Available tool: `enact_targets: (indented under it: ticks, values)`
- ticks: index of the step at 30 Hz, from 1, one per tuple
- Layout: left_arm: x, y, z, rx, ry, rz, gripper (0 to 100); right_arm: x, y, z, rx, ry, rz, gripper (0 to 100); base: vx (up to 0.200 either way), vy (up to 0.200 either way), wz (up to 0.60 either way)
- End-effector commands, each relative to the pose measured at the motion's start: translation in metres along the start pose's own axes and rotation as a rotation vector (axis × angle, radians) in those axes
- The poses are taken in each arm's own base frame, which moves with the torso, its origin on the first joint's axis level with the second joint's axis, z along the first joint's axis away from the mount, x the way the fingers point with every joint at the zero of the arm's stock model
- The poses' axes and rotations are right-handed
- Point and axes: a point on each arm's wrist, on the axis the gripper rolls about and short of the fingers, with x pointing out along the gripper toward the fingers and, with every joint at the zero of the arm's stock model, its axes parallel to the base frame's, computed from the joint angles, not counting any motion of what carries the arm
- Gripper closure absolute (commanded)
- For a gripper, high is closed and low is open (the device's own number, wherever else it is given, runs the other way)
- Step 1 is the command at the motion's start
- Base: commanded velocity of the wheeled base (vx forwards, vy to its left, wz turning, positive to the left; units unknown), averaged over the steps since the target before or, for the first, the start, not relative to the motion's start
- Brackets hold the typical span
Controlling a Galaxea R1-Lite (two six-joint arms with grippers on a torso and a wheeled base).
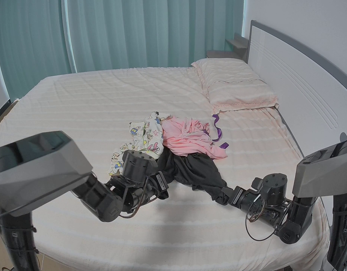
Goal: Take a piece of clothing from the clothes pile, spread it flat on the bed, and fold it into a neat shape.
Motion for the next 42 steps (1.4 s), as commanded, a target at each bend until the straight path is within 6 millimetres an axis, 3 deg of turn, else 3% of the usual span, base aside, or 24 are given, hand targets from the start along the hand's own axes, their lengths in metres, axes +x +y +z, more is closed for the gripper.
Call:
enact_targets:
  ticks: [1, 4, 5, 8, 14, 18, 23, 27, 36, 42]
  values:
    - [-0.113, -0.039, 0.031, -0.032, -0.100, -0.240, 100, -0.031, 0.050, 0.041, 0.015, -0.150, 0.191, 100, 0.000, 0.000, 0.00]
    - [-0.140, -0.048, 0.039, -0.033, -0.139, -0.302, 100, -0.042, 0.074, 0.068, -0.004, -0.269, 0.281, 100, 0.000, 0.000, 0.00]
    - [-0.155, -0.051, 0.045, -0.038, -0.163, -0.333, 100, -0.055, 0.087, 0.085, -0.015, -0.340, 0.335, 100, 0.000, 0.000, 0.00]
    - [-0.183, -0.053, 0.058, -0.051, -0.206, -0.383, 100, -0.086, 0.108, 0.109, -0.018, -0.436, 0.437, 100, 0.000, 0.000, 0.00]
    - [-0.219, -0.052, 0.075, -0.087, -0.289, -0.461, 100, -0.129, 0.130, 0.146, -0.038, -0.577, 0.589, 100, 0.000, 0.000, 0.00]
    - [-0.225, -0.047, 0.078, -0.094, -0.302, -0.461, 100, -0.119, 0.117, 0.130, -0.010, -0.492, 0.545, 100, 0.000, 0.000, 0.00]
    - [-0.213, -0.032, 0.061, -0.082, -0.238, -0.398, 100, -0.100, 0.100, 0.091, 0.043, -0.292, 0.479, 100, 0.000, 0.000, 0.00]
    - [-0.193, -0.024, 0.047, -0.095, -0.173, -0.336, 100, -0.090, 0.094, 0.076, 0.054, -0.227, 0.444, 100, 0.000, 0.000, 0.00]
    - [-0.182, -0.013, 0.033, -0.211, -0.085, -0.326, 100, -0.090, 0.085, 0.065, 0.054, -0.188, 0.397, 100, 0.000, 0.000, 0.00]
    - [-0.182, -0.002, 0.023, -0.213, -0.071, -0.339, 100, -0.094, 0.082, 0.064, 0.053, -0.181, 0.384, 100, -0.200, 0.000, 0.00]
